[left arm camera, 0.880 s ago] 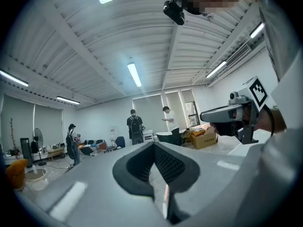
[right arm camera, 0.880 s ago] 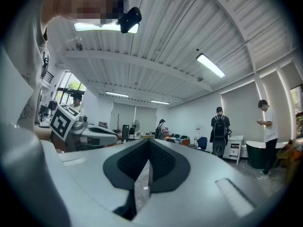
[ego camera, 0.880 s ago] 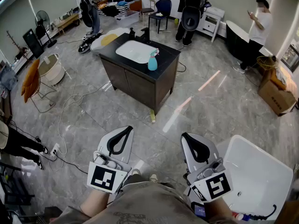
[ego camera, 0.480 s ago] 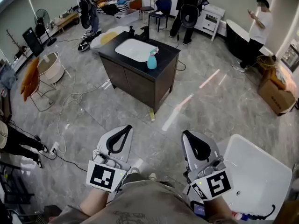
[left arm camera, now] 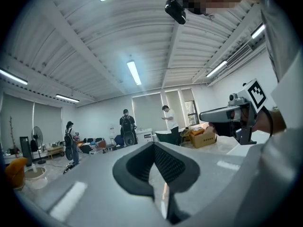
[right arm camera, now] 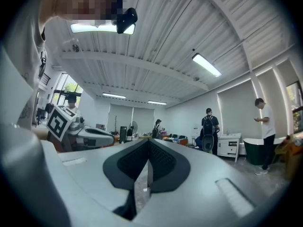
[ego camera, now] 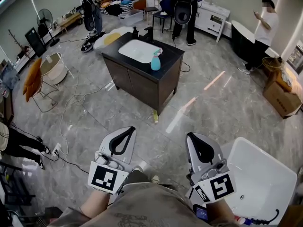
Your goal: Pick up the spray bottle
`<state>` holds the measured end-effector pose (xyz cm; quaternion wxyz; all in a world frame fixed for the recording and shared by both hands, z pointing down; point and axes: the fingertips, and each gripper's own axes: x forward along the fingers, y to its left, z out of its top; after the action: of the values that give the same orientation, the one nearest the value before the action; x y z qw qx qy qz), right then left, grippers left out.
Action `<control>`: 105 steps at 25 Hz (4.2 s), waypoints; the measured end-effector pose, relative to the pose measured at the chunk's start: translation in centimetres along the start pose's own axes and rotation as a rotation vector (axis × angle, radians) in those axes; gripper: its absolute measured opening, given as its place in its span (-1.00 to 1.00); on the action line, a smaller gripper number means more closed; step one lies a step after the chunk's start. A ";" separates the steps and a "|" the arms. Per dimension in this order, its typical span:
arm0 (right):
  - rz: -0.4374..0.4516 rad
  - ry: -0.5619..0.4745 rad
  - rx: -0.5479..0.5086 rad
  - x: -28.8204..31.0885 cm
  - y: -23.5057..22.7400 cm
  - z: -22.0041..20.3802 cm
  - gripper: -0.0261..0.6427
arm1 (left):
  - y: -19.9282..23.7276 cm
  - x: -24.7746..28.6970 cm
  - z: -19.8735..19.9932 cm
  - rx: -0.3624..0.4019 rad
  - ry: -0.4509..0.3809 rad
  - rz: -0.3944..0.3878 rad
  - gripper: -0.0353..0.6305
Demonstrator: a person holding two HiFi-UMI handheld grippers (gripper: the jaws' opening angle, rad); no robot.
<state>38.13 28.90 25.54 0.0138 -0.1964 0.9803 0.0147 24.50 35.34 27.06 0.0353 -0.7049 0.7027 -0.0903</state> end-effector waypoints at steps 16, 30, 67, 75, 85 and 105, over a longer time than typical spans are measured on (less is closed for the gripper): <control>0.022 0.007 0.001 4.1 -0.4 -0.9 -0.15 | 4.2 1.3 -2.0 -0.034 0.015 0.047 -0.89; 0.010 0.081 0.007 17.8 -4.7 -3.2 -0.17 | 14.8 10.6 -4.4 -0.067 0.027 0.025 -0.89; -0.120 0.253 0.054 50.5 -19.1 -11.1 -0.20 | 38.9 38.1 -10.5 -0.094 0.087 -0.131 -0.89; -0.118 0.323 0.071 54.9 -24.9 -14.9 -0.20 | 40.0 46.0 -12.1 -0.090 0.134 -0.167 -0.89; -0.142 0.357 0.106 56.4 -28.7 -18.0 -0.20 | 39.4 51.5 -13.3 -0.068 0.179 -0.215 -0.89; -0.213 0.423 0.149 57.0 -29.4 -22.4 -0.16 | 39.7 55.5 -16.3 -0.021 0.255 -0.335 -0.89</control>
<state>-3.61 -20.92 45.31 -0.1758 -0.2958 0.9335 -0.1006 -17.72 -19.16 40.39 -0.0769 -0.7950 0.5755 -0.1758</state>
